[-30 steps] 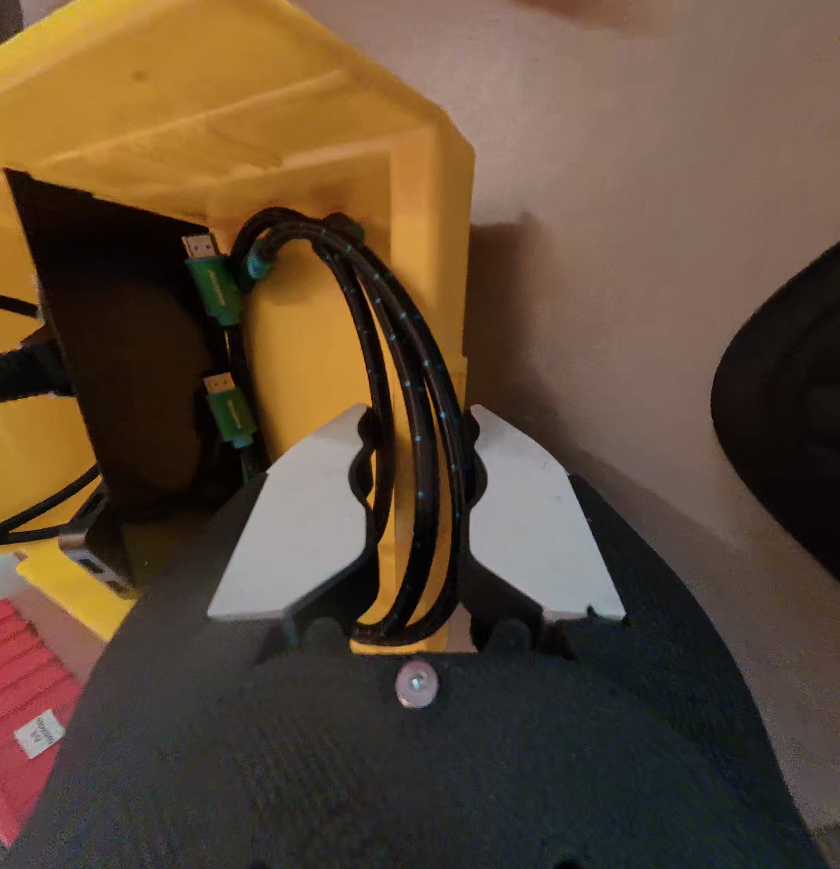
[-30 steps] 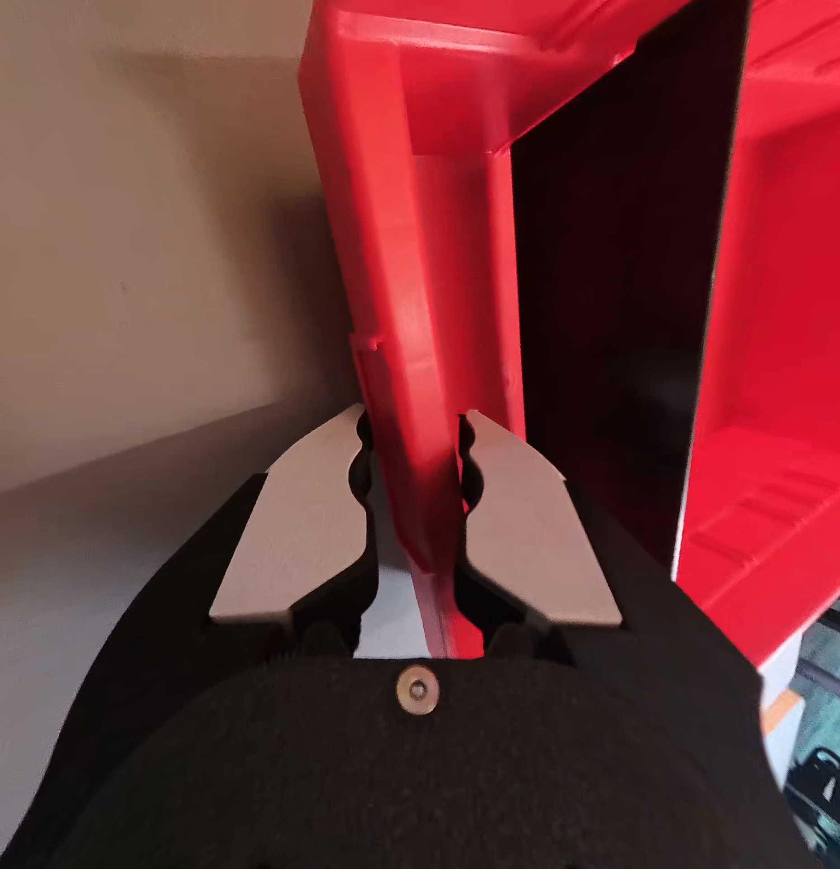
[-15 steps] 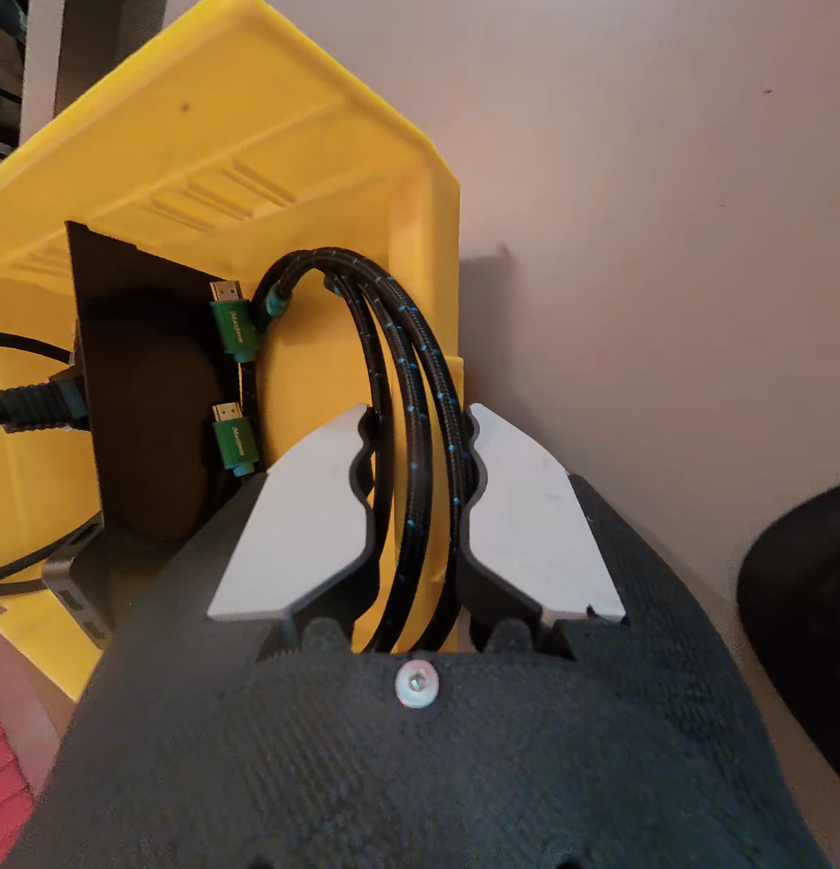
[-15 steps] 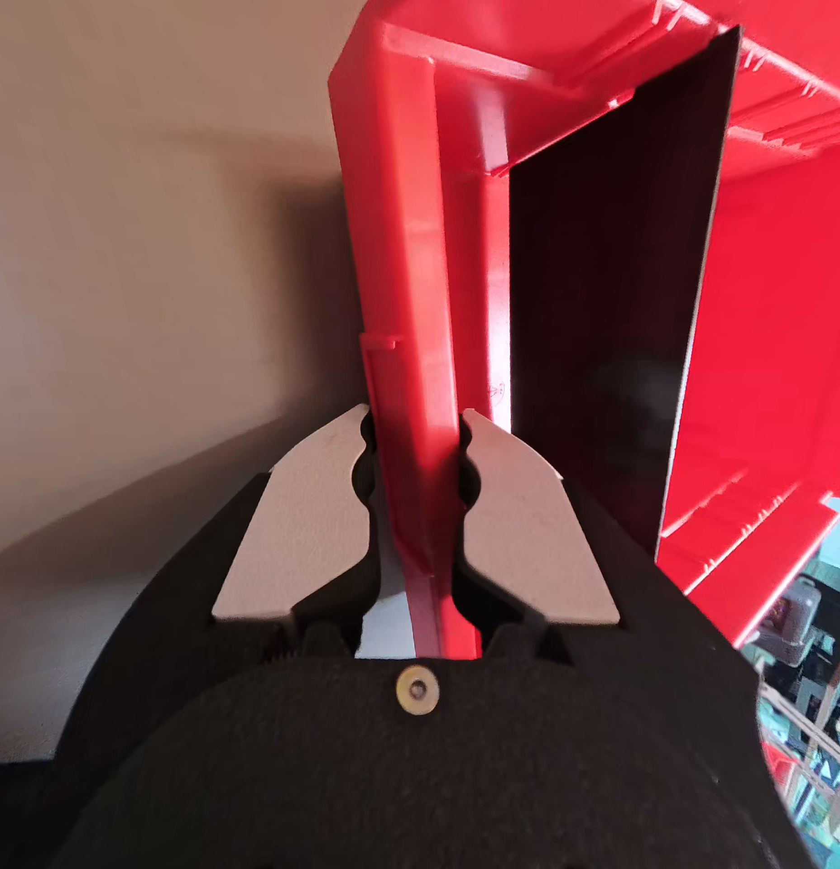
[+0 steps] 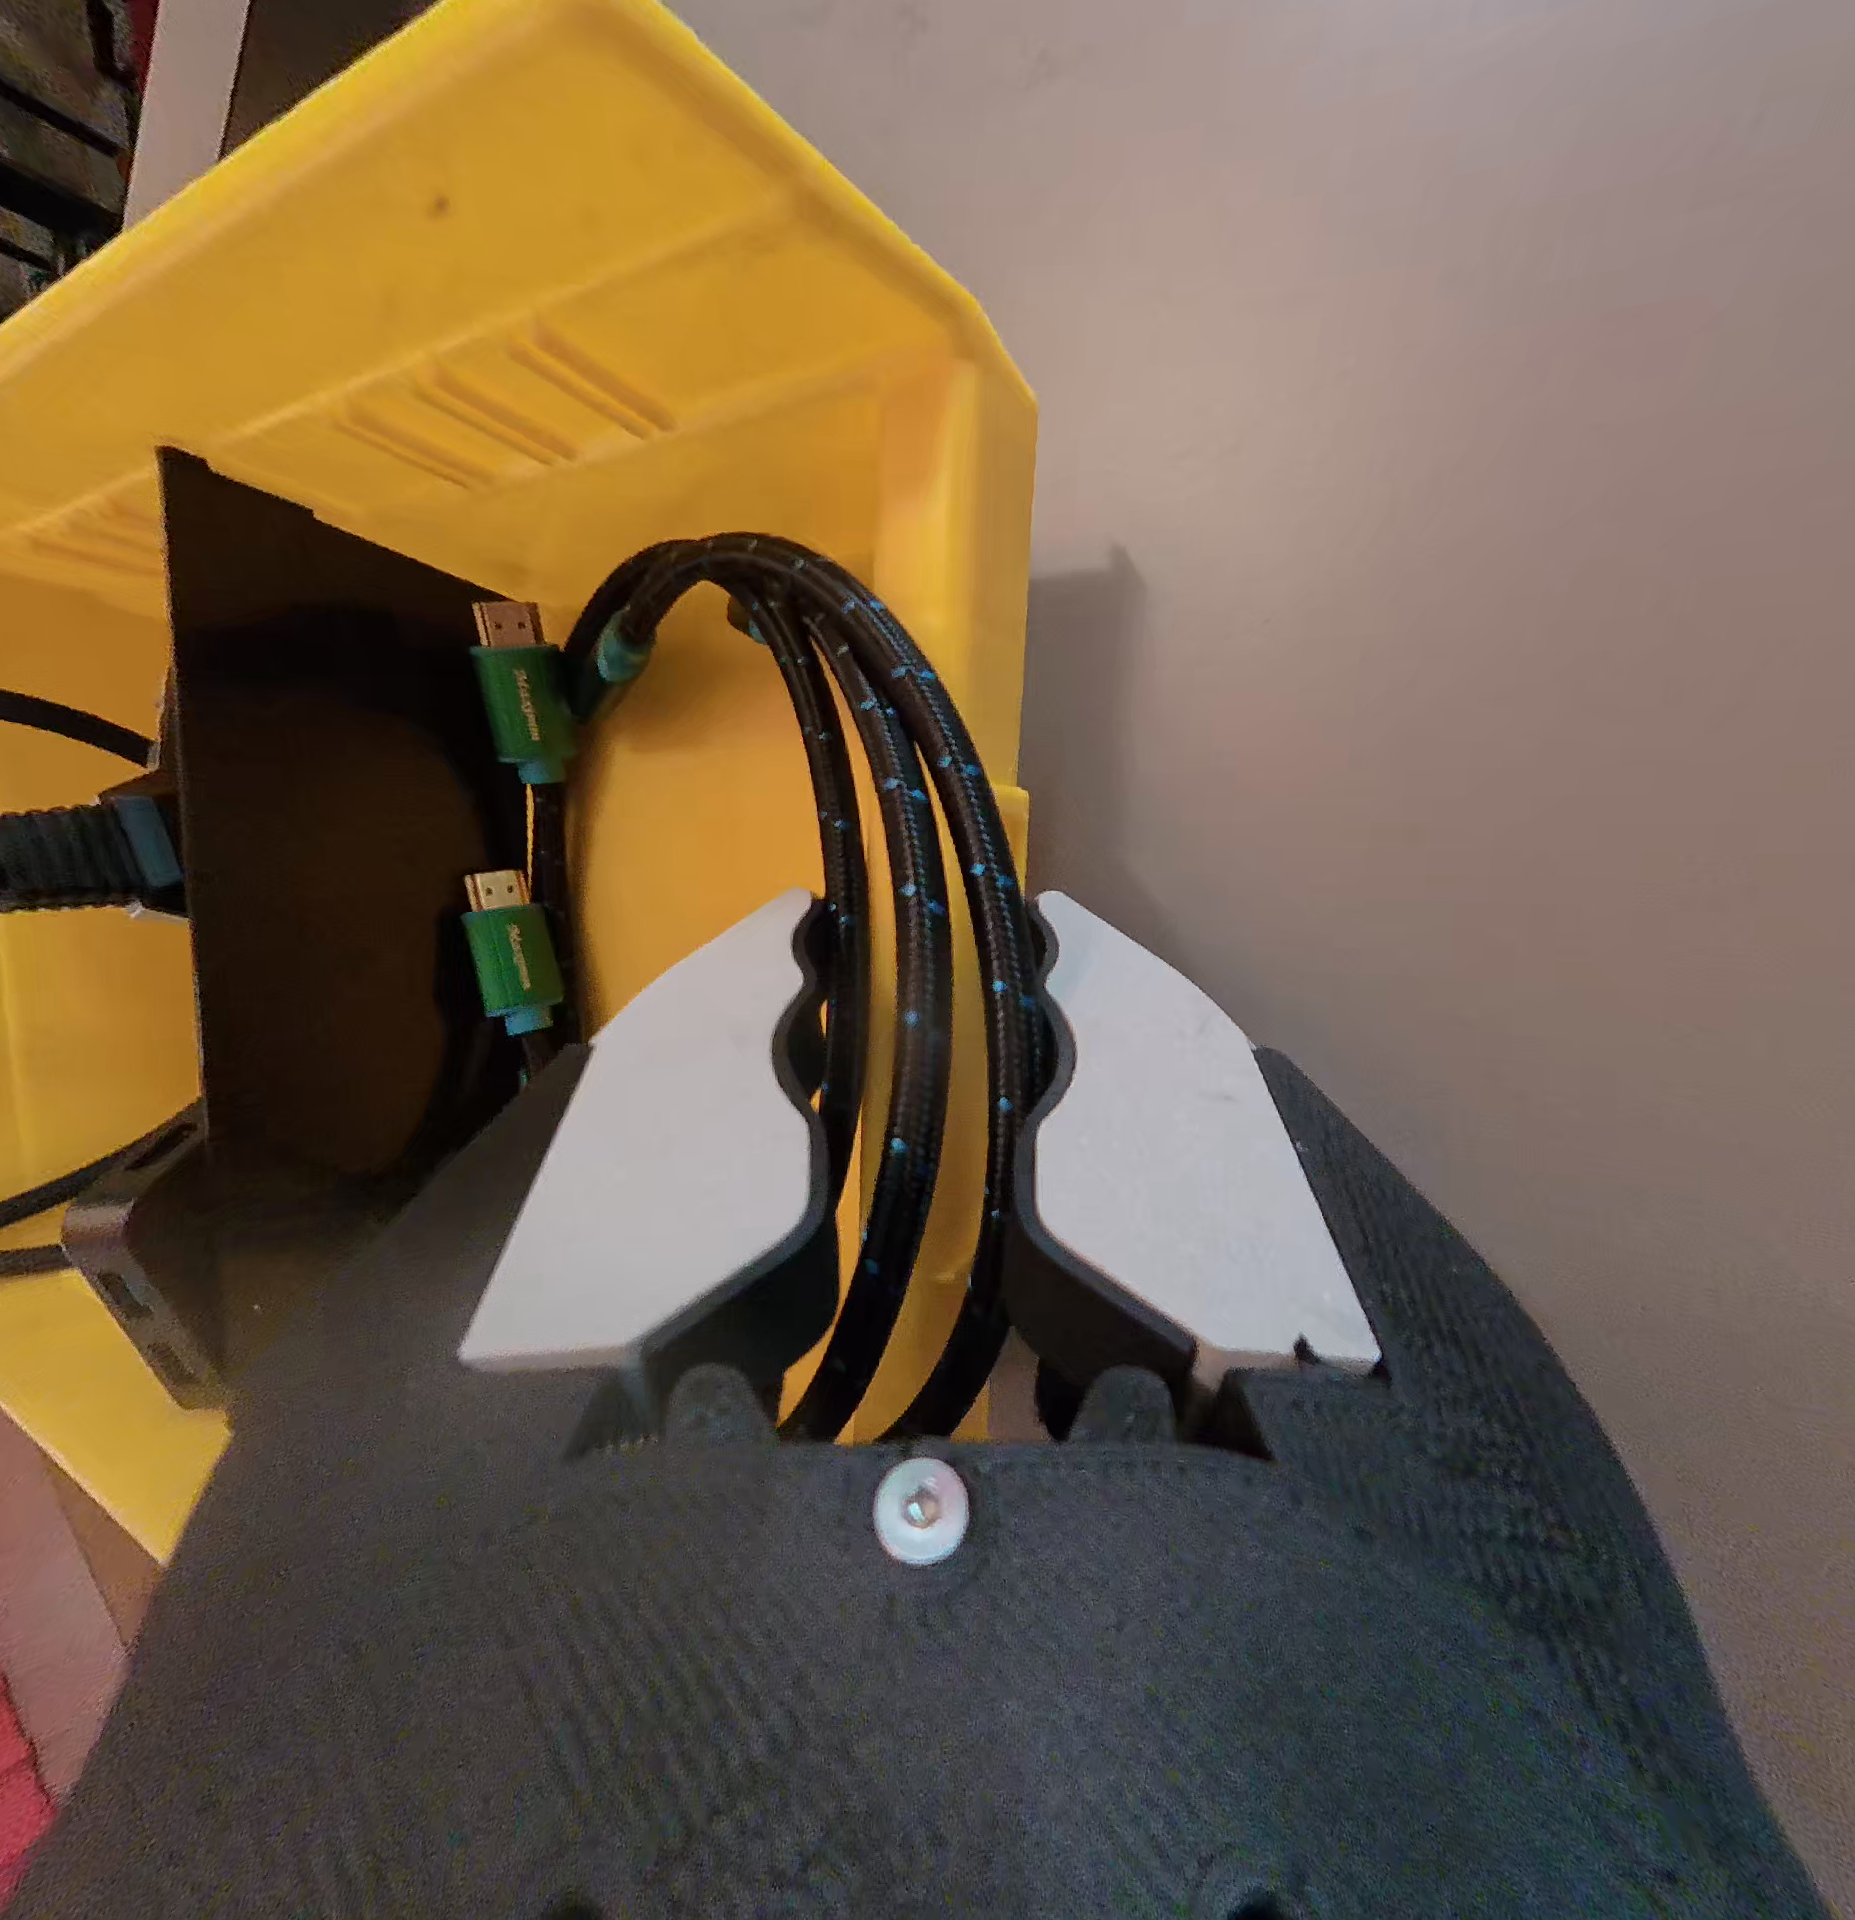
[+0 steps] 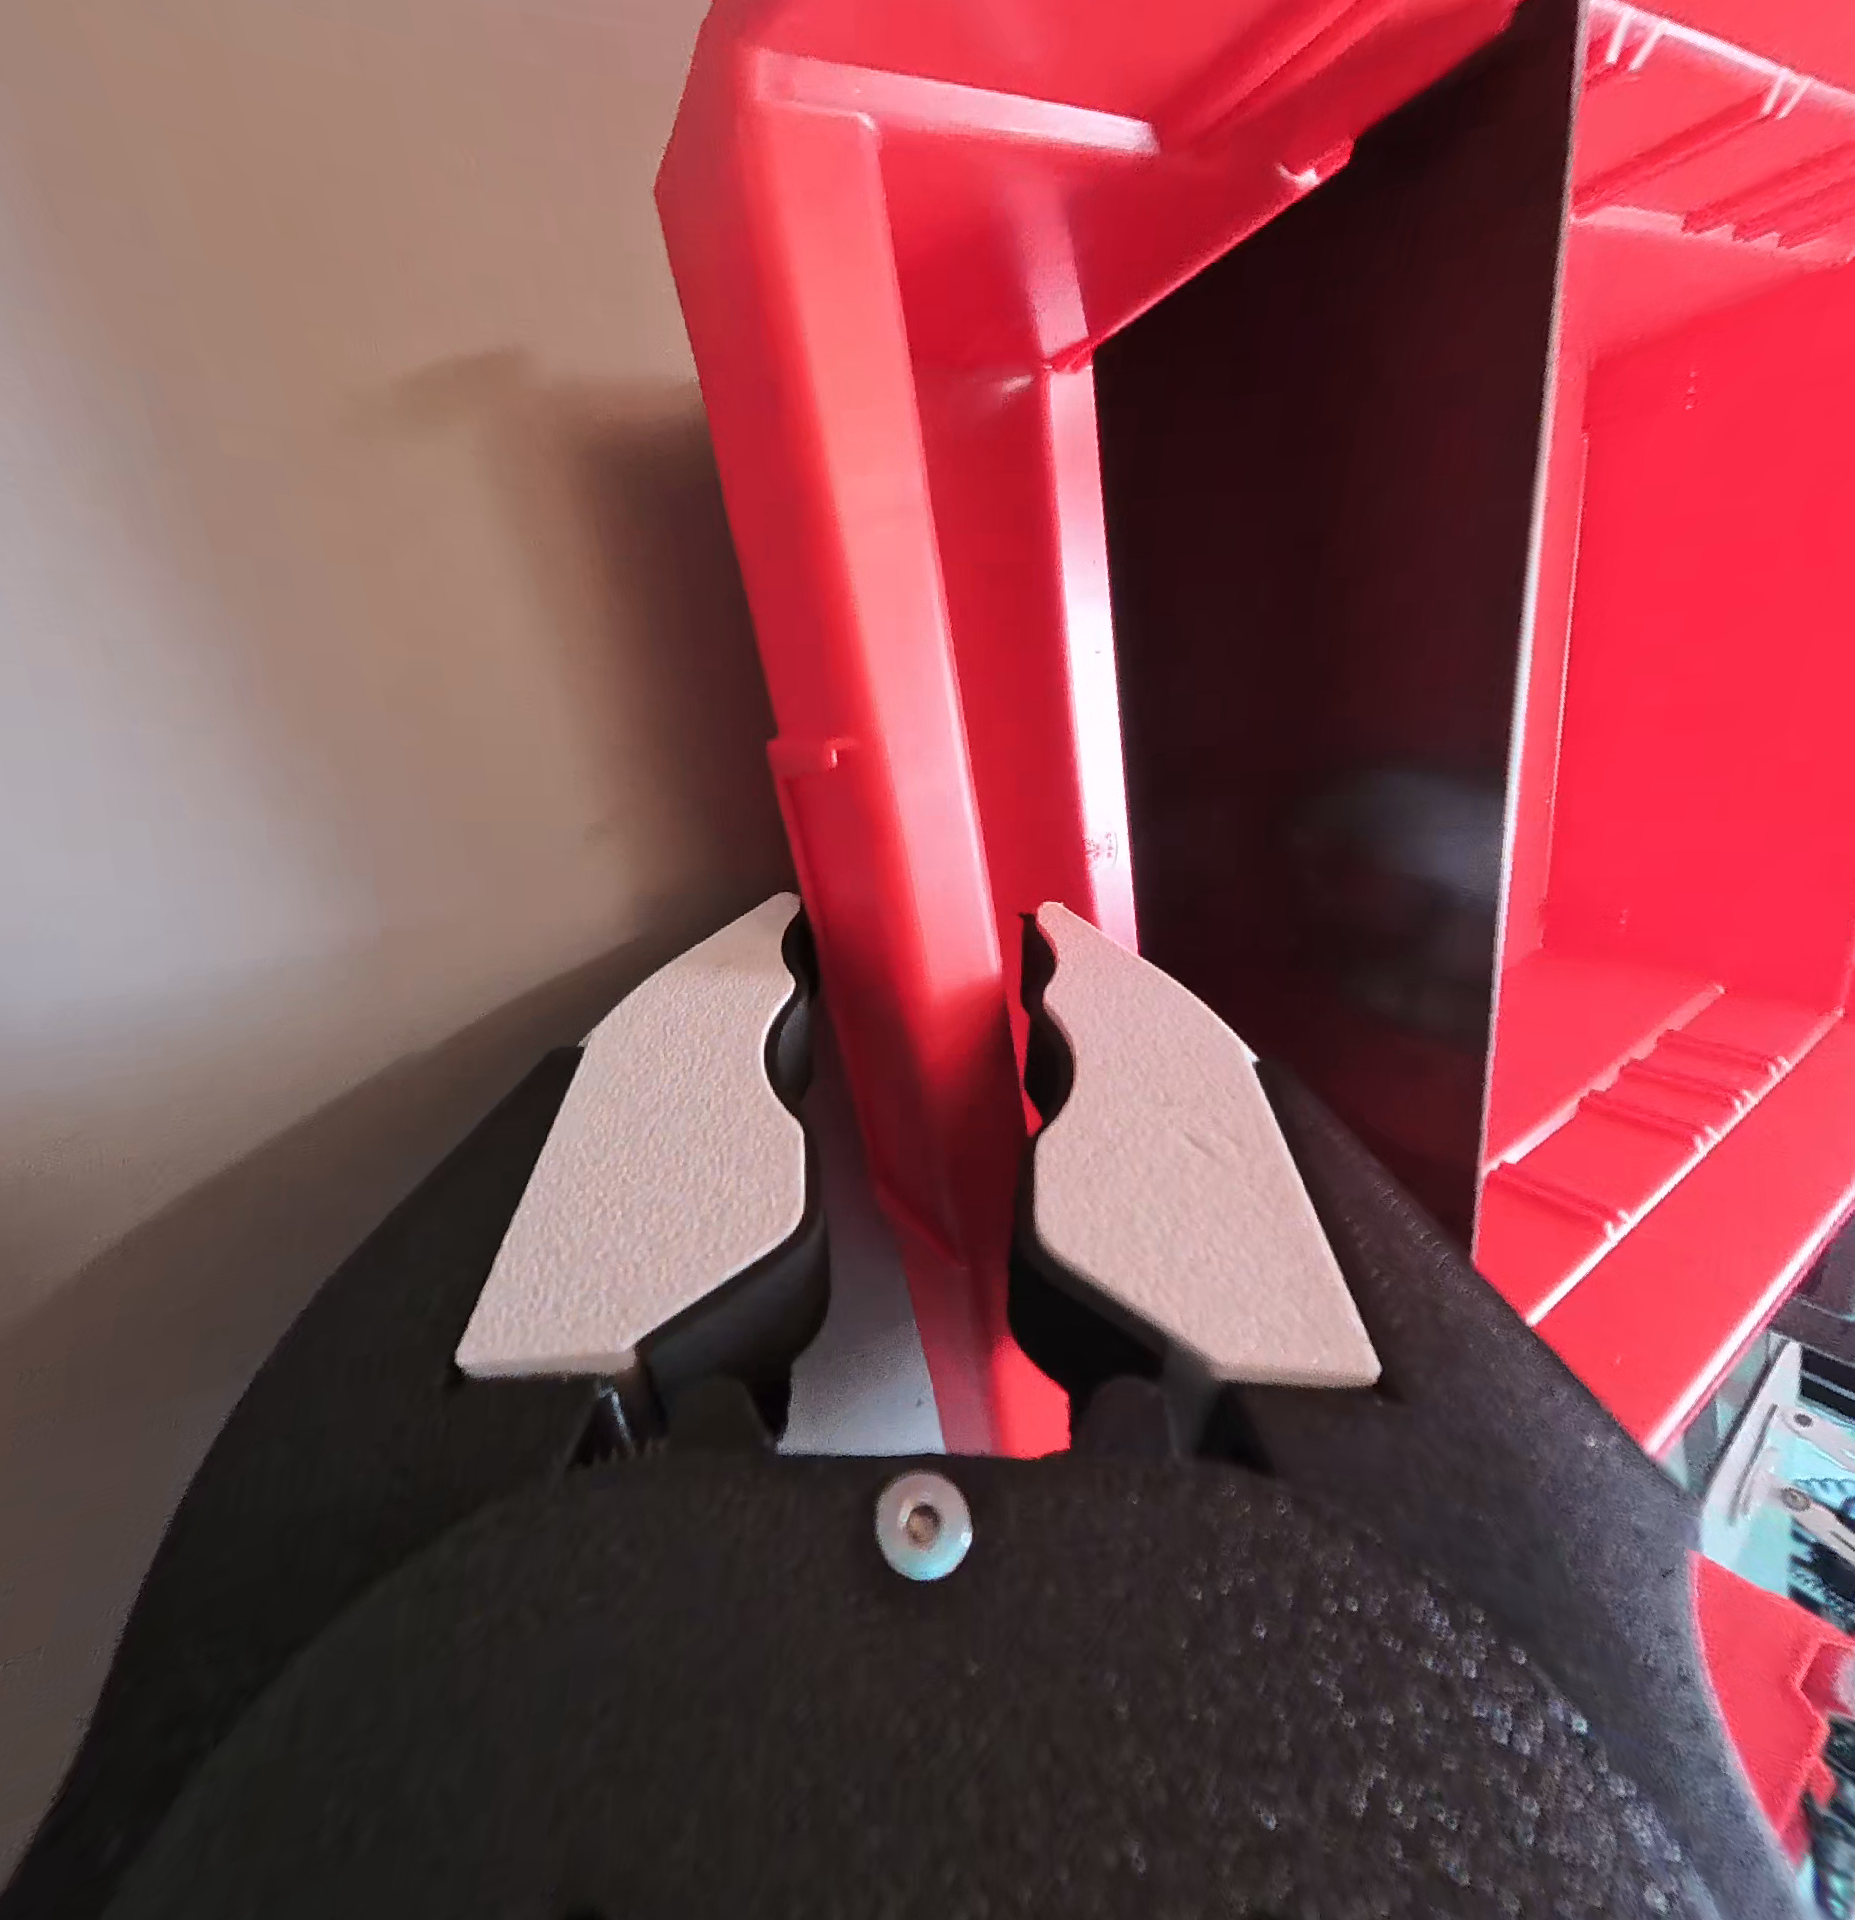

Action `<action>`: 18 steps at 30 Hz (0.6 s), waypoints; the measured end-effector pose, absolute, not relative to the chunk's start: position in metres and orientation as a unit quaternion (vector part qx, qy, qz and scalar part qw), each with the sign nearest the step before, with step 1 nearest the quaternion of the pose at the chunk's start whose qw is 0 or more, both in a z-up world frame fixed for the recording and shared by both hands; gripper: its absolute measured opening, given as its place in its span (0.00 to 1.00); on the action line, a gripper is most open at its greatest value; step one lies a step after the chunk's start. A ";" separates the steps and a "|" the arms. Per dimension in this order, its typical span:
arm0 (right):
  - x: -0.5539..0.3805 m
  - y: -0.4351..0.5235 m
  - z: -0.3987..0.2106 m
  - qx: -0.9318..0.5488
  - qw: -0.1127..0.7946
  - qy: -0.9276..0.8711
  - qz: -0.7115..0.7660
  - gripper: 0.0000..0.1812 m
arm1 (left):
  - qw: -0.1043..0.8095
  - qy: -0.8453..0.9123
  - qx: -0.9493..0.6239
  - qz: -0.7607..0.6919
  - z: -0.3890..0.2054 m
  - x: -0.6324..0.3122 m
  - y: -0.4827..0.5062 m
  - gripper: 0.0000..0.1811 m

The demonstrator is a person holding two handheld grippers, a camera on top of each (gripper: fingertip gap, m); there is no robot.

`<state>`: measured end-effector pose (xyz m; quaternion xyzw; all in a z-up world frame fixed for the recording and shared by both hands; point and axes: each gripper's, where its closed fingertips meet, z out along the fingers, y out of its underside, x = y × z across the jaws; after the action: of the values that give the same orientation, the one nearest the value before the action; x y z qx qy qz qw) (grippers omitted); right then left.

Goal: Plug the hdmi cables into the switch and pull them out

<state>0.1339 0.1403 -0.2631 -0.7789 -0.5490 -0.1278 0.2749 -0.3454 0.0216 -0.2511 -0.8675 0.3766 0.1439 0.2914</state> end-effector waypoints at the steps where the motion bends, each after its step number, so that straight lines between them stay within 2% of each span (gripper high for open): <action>1: 0.133 0.142 -0.263 -0.781 0.275 -0.546 -0.127 0.21 | 0.292 0.374 -0.868 0.144 -0.251 -0.349 0.023 0.20; 5: 0.130 0.146 -0.258 -0.783 0.286 -0.537 -0.128 0.27 | 0.305 0.366 -0.864 0.161 -0.250 -0.360 0.028 0.20; 10: 0.098 0.141 -0.225 -0.779 0.344 -0.519 -0.071 0.29 | 0.321 0.353 -0.858 0.187 -0.246 -0.370 0.037 0.23; 18: 0.014 0.125 -0.141 -0.730 0.520 -0.418 0.149 0.27 | 0.467 0.280 -0.836 0.069 -0.183 -0.342 0.031 0.24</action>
<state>0.0137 0.1249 -0.1406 -0.7299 -0.4179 0.1488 0.5202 -0.3421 0.0308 -0.1825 -0.8359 0.2804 0.0694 0.4667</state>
